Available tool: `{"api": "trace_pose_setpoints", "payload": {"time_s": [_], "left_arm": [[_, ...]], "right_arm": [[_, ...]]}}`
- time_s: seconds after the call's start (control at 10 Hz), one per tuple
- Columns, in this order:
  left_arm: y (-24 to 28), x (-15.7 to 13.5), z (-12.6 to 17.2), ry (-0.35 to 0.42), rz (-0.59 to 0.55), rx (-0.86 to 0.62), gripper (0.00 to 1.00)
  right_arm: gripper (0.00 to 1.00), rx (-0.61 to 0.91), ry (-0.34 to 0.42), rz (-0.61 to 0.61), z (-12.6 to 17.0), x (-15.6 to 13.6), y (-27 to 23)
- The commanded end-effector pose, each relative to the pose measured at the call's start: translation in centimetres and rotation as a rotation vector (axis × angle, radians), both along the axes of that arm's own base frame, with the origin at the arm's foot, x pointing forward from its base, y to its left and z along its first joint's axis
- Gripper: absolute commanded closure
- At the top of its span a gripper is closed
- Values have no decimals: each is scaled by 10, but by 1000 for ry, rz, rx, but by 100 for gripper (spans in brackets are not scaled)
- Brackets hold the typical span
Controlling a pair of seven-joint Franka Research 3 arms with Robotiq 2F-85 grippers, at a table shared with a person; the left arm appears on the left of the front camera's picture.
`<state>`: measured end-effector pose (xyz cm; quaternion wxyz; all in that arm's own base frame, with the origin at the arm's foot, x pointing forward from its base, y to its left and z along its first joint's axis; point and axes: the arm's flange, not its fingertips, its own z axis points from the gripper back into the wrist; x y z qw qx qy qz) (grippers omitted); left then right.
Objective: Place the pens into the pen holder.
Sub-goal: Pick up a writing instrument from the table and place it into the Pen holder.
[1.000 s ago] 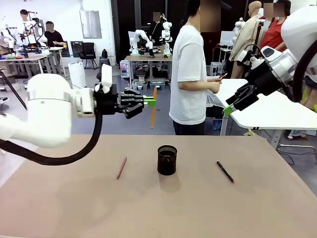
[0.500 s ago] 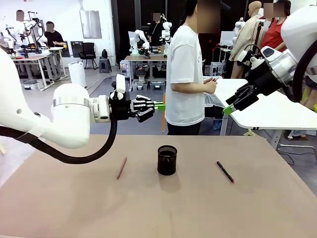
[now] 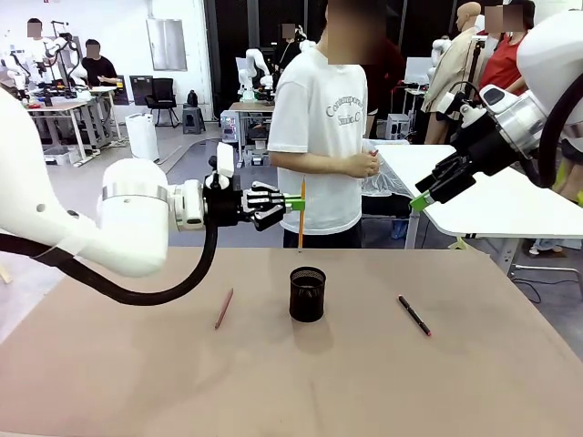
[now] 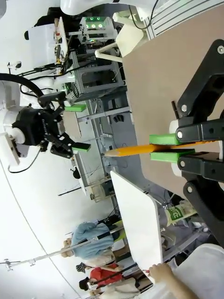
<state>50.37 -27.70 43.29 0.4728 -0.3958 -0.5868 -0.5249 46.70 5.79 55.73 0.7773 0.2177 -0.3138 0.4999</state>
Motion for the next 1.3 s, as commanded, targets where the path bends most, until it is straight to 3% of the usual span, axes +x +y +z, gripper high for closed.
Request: {"api": "trace_pose_setpoints", "payload": {"time_s": [0.0,0.4,1.2], "left_arm": [[-4,10,-1,27,31,-24,100],[36,7,-2,125,56,-43,100],[150,-13,13,164,220,72,100]], "right_arm": [[0,5,2,1,1,0,0],[0,5,2,1,1,0,0],[0,5,2,1,1,0,0]]}}
